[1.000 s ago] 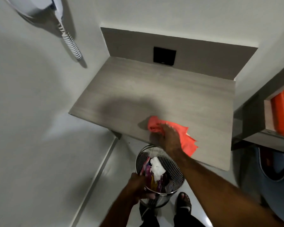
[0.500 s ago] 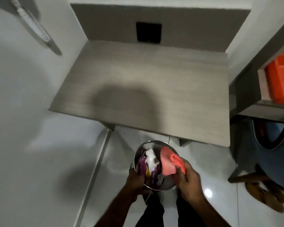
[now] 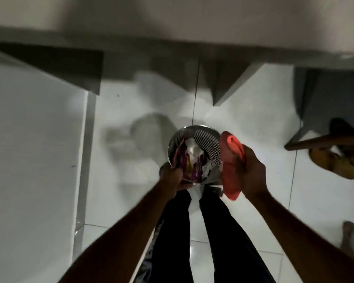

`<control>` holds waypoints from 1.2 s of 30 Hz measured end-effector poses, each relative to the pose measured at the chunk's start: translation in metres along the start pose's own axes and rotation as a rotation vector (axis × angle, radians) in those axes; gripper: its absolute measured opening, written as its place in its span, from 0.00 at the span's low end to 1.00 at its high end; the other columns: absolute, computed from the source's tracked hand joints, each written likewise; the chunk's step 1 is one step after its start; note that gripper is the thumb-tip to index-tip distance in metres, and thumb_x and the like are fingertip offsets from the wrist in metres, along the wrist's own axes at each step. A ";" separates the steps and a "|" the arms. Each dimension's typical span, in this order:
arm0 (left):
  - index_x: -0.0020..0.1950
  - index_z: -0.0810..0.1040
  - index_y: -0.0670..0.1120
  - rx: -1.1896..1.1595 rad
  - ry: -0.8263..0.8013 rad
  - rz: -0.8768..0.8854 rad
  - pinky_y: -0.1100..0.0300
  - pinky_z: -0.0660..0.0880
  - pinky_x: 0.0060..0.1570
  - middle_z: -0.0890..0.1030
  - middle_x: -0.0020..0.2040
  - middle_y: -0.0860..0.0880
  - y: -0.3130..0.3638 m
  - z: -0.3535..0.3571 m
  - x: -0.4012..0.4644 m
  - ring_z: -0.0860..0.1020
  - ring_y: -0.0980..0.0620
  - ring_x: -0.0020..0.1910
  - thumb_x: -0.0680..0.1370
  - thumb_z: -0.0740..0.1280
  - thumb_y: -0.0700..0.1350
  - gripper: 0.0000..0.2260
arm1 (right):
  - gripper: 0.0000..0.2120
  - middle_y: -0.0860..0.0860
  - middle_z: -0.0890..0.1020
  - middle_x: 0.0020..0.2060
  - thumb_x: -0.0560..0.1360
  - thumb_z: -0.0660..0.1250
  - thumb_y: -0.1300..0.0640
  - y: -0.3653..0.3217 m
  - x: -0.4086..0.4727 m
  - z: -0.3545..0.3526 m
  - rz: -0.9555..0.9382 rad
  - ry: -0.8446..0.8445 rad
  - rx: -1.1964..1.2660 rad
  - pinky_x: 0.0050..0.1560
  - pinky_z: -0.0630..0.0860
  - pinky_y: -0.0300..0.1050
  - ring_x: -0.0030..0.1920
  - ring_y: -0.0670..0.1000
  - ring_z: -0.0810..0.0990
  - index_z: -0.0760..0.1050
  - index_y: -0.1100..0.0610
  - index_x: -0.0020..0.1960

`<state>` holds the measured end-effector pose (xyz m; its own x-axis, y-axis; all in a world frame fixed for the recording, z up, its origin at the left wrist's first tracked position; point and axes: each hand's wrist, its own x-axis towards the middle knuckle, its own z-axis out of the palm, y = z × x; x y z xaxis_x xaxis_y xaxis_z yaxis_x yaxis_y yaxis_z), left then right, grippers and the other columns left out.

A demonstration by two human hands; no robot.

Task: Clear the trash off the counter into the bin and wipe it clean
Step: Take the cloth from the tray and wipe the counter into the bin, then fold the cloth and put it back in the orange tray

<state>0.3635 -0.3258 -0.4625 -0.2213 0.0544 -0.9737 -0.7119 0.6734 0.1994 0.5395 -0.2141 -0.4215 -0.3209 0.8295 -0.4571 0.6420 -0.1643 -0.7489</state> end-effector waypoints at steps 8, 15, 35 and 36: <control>0.71 0.70 0.45 0.060 -0.054 0.037 0.41 0.85 0.41 0.78 0.67 0.40 -0.008 0.042 0.087 0.81 0.35 0.59 0.82 0.65 0.48 0.18 | 0.14 0.46 0.83 0.52 0.79 0.62 0.55 0.059 0.050 0.024 -0.012 0.010 -0.140 0.49 0.71 0.35 0.48 0.45 0.78 0.73 0.48 0.64; 0.69 0.73 0.38 0.234 -0.119 0.028 0.40 0.79 0.61 0.80 0.65 0.35 0.007 0.035 0.101 0.81 0.39 0.60 0.81 0.61 0.35 0.16 | 0.17 0.45 0.82 0.49 0.78 0.58 0.52 0.054 0.043 0.015 -0.074 -0.053 -0.135 0.42 0.67 0.25 0.46 0.46 0.78 0.75 0.53 0.64; 0.37 0.76 0.37 1.160 -0.579 1.049 0.51 0.73 0.31 0.77 0.31 0.43 0.184 0.057 -0.360 0.73 0.54 0.32 0.64 0.66 0.47 0.12 | 0.27 0.66 0.61 0.75 0.81 0.56 0.49 -0.213 -0.149 -0.115 -0.488 0.325 -0.236 0.62 0.76 0.59 0.73 0.64 0.66 0.62 0.62 0.75; 0.39 0.76 0.34 1.197 -0.615 1.113 0.50 0.73 0.32 0.76 0.33 0.42 0.195 0.057 -0.386 0.72 0.53 0.33 0.65 0.66 0.45 0.13 | 0.31 0.64 0.56 0.78 0.79 0.62 0.47 -0.230 -0.161 -0.128 -0.509 0.327 -0.178 0.65 0.75 0.54 0.76 0.61 0.62 0.58 0.58 0.77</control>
<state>0.3485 -0.1732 -0.0539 0.2447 0.8863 -0.3932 0.4960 0.2341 0.8362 0.5327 -0.2410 -0.1144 -0.4055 0.9052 0.1269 0.5797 0.3620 -0.7300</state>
